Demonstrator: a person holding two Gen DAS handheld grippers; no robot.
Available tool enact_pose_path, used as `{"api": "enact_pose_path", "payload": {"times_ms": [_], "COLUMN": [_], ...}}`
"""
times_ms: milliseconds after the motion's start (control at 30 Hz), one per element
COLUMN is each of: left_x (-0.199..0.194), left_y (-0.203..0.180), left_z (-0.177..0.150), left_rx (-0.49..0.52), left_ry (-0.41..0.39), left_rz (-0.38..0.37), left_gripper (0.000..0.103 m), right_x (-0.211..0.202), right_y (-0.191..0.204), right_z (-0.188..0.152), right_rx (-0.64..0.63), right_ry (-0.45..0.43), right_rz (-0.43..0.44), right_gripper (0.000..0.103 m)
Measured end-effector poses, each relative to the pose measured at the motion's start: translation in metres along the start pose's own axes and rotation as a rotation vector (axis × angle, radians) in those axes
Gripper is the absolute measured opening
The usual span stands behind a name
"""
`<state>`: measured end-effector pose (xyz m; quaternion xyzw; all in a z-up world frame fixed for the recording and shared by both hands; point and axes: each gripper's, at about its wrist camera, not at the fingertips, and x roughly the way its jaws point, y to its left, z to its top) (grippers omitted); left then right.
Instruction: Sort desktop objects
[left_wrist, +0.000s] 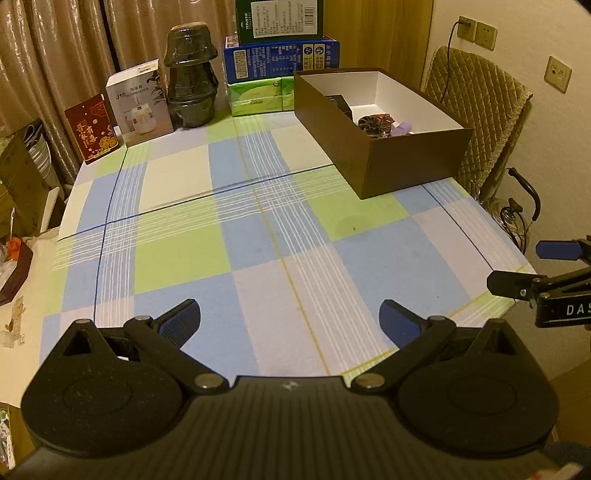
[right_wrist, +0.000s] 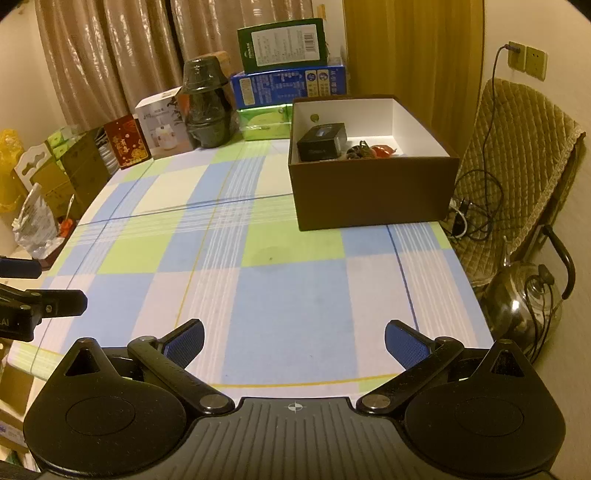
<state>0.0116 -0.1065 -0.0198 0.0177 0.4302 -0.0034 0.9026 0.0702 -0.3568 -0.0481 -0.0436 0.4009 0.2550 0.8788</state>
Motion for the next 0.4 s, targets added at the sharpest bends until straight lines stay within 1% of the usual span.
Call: {"api": "enact_pose_path", "payload": {"times_ms": [400], "left_x": [0.0062], "left_y": [-0.0010], "left_z": [0.0040], "left_rx": [0.013], "left_ry": [0.001], "left_rz": [-0.023], "left_gripper": [0.102], "right_x": [0.0037], "right_y": [-0.0003], "right_z": [0.0020], "right_rx": [0.006], "right_ry": [0.004], "right_rz": [-0.006], "right_gripper": [0.101]}}
